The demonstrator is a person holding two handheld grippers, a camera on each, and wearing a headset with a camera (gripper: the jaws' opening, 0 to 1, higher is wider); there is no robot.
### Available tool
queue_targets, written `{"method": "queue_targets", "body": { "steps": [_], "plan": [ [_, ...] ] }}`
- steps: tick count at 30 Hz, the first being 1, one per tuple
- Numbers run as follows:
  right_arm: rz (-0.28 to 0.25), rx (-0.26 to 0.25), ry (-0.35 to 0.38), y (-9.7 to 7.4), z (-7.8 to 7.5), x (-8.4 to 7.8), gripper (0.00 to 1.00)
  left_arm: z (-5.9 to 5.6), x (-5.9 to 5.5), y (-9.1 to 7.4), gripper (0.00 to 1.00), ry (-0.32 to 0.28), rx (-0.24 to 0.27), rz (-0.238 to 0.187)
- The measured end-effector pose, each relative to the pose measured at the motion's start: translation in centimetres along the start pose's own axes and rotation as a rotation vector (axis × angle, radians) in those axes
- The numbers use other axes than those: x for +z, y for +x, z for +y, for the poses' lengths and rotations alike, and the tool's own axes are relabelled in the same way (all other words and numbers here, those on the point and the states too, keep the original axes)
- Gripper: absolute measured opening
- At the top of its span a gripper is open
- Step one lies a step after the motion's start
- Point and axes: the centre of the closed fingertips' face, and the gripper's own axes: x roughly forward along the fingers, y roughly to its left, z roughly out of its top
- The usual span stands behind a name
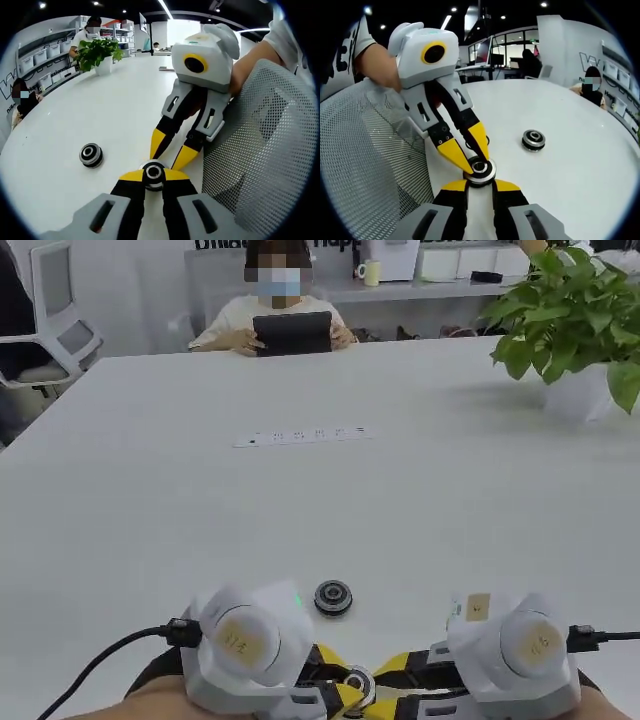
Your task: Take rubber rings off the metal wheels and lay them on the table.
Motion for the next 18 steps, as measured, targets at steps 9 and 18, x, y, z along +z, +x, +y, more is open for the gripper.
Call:
{"method": "queue_targets", "body": {
  "steps": [9, 18],
  "plan": [
    [-0.009, 0.000, 0.046, -0.12, -0.07, -0.19, 0.13, 0.03, 0.00, 0.03, 0.07, -0.002, 0.004, -0.003],
    [-0.016, -0.001, 0.098, -0.33, -0.20, -0.38, 0.06, 0.11, -0.01, 0.03, 0.07, -0.011, 0.011, -0.004]
  ]
}}
